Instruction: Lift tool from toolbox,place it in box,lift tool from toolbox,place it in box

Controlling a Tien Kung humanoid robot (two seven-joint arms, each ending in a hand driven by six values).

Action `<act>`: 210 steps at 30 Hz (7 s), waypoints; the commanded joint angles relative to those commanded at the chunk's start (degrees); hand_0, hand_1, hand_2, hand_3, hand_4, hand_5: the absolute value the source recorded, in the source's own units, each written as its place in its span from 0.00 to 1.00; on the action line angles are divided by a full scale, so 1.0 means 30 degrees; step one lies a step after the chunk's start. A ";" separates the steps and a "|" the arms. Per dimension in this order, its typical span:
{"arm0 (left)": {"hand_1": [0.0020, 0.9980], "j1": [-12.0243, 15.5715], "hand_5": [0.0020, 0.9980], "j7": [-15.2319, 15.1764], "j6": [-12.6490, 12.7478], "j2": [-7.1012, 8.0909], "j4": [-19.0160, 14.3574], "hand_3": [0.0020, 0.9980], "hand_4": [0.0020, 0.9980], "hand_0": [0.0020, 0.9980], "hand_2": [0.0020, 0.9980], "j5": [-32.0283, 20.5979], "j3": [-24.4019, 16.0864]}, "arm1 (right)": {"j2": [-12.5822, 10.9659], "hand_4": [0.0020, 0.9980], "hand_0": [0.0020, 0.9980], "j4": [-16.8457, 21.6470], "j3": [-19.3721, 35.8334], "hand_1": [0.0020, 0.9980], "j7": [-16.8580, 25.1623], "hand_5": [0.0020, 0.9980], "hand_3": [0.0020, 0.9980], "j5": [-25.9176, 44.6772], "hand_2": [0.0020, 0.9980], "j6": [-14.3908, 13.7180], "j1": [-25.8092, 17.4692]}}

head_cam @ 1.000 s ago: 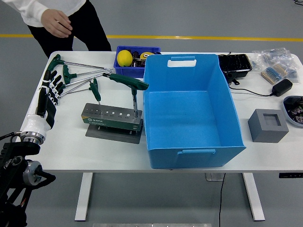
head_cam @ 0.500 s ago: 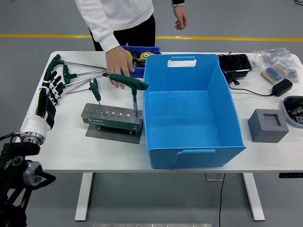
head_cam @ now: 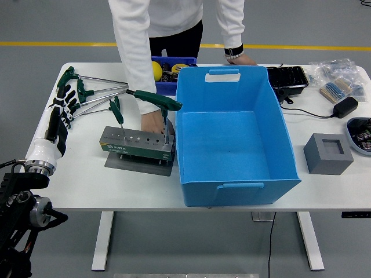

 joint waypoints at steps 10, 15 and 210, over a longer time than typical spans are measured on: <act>1.00 -0.0175 0.87 0.0317 0.0195 0.0236 -0.0555 1.00 1.00 1.00 1.00 0.3622 -0.0212 | -0.0013 0.79 0.69 -0.0005 -0.0020 0.67 0.0011 0.69 0.55 0.0046 0.73 0.0008 0.0023; 1.00 -0.0641 0.76 0.0591 -0.0002 0.0687 -0.1087 1.00 1.00 1.00 1.00 0.7390 -0.0156 | -0.0023 0.79 0.69 -0.0004 -0.0008 0.67 0.0019 0.69 0.55 0.0046 0.73 0.0001 0.0054; 0.00 -1.5598 0.76 0.6915 -0.2678 0.6593 -0.0277 0.03 0.98 0.20 0.01 1.3104 1.2344 | -0.0254 0.79 0.70 -0.0001 0.0153 0.67 -0.0074 0.69 0.55 -0.0023 0.73 -0.0029 0.0242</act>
